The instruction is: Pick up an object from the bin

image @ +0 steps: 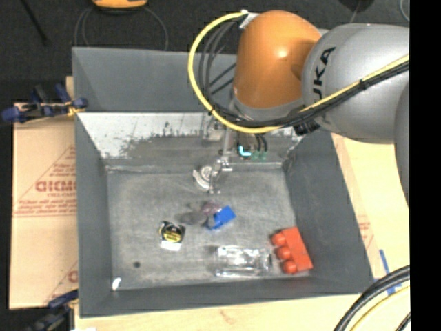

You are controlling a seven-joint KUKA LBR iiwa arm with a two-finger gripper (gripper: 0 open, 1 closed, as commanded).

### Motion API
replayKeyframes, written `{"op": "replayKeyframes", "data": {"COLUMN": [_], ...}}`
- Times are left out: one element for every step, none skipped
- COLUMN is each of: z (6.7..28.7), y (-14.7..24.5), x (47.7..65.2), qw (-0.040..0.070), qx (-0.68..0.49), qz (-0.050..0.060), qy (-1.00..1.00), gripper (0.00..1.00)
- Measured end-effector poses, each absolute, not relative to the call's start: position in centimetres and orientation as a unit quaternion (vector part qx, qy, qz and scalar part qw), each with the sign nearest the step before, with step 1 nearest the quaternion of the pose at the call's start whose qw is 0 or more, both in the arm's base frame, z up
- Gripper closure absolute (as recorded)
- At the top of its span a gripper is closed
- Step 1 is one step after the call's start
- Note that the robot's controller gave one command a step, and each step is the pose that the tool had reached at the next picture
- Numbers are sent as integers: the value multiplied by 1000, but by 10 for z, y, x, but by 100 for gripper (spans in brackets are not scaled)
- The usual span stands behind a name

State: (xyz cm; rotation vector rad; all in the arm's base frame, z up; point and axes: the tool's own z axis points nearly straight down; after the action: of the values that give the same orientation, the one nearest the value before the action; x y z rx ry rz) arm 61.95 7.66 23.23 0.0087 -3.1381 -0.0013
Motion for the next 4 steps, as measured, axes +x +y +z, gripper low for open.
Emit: {"op": "replayKeyframes", "data": {"z": [95,75,75,76], "y": [60,37,-3,25], "x": [583,571,594,586], "qw": [3,-8,-6,-8], "qx": [49,133,200,230], "qz": [1,-1,-1,3], "qy": [-999,-991,-980,-973], "gripper": [0,0,0,0]}}
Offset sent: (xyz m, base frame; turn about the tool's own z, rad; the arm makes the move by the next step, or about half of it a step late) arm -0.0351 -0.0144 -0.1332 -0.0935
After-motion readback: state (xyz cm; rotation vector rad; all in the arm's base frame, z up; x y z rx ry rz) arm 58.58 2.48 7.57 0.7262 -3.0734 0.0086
